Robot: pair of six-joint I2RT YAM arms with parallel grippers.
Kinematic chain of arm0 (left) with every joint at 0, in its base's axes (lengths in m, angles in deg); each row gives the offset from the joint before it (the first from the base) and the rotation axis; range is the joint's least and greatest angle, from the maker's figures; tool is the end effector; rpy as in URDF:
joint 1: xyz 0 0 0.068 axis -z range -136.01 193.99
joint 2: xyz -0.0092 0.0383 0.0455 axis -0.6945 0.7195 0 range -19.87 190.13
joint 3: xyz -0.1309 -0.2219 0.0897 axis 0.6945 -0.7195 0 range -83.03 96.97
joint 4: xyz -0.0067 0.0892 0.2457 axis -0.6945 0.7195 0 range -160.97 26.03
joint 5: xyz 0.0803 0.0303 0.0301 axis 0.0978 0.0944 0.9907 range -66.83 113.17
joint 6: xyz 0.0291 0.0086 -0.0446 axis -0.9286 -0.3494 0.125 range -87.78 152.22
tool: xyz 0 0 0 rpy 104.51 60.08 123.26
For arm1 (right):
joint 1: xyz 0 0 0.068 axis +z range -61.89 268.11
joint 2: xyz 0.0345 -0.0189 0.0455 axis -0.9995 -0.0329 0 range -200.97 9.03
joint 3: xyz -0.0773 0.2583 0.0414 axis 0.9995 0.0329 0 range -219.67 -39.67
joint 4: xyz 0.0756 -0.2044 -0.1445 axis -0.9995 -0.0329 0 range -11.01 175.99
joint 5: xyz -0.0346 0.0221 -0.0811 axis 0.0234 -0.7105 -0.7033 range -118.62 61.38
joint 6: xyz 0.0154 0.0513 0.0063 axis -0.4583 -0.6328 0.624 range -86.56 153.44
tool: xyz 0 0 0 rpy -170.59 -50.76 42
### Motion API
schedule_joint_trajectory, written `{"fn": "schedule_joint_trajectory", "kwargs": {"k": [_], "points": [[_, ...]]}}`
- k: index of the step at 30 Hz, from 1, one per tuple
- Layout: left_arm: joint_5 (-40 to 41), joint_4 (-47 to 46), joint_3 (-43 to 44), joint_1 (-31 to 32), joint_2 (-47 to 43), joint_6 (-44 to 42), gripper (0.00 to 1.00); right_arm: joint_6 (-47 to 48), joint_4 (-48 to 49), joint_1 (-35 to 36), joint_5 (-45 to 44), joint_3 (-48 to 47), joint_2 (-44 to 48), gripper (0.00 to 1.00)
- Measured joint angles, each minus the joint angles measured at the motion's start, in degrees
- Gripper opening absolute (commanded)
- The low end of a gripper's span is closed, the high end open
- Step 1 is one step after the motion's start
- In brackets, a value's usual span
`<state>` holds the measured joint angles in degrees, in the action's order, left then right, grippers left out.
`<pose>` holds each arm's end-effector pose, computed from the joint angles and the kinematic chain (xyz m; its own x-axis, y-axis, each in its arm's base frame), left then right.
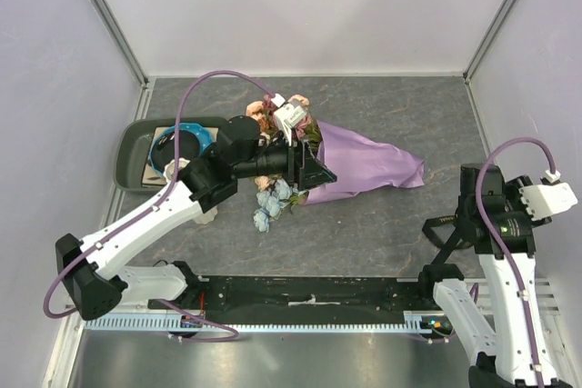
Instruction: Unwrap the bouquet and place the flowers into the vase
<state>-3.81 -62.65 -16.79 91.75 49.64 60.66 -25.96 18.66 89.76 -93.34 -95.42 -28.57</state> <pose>0.1757 -0.2175 0.3854 -0.5753 0.0022 -0.8179 0.7785 0.3082 -0.5468 0.0842 -0.0297 0.3403 0.1129 0.3709 -0.9218 0.9456 0.2447 0.2143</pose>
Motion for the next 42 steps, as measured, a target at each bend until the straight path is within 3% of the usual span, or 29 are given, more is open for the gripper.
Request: {"fn": "schedule_joint_trajectory", "kwargs": {"k": [1,2,5,10,16,18,19,22,32,37,42], "points": [[0.0,0.5,-0.3,0.0,-0.5,0.0,0.61,0.0,-0.4,0.0,0.8,0.0,-1.1,0.72],[0.1,0.9,-0.5,0.0,-0.9,0.0,0.61,-0.2,-0.4,0.0,1.0,0.0,-1.4,0.86],[1.1,2.2,-0.8,0.0,-2.3,-0.3,0.61,0.8,-0.5,0.0,3.9,0.0,-1.8,0.98],[2.4,2.9,-0.8,0.0,-4.3,-1.3,0.62,11.3,8.2,0.0,15.5,1.5,-0.7,0.98],[3.9,5.5,-0.6,0.0,-4.7,-2.8,0.62,18.2,26.8,0.0,41.1,13.2,-7.8,0.90],[4.5,6.6,-0.5,0.0,-4.7,-3.2,0.62,18.2,30.8,0.1,46.2,16.4,-13.5,0.81],[5.0,7.1,-0.5,0.0,-4.7,-3.3,0.62,18.2,31.9,0.1,47.8,17.6,-16.3,0.70],[7.0,8.6,-0.4,0.0,-4.7,-3.6,0.61,19.1,35.5,0.1,52.1,20.2,-21.2,0.54],[12.0,10.1,-0.9,0.0,-4.0,-3.7,0.61,19.5,56.6,0.3,68.6,21.9,-25.9,0.58],[13.1,11.3,-0.9,0.0,-1.6,-3.6,0.61,15.8,70.4,0.4,70.5,17.4,-38.2,0.65],[12.9,12.3,-0.6,0.0,-0.2,-2.9,0.61,15.8,76.8,0.4,70.5,8.0,-51.8,0.76]]}}
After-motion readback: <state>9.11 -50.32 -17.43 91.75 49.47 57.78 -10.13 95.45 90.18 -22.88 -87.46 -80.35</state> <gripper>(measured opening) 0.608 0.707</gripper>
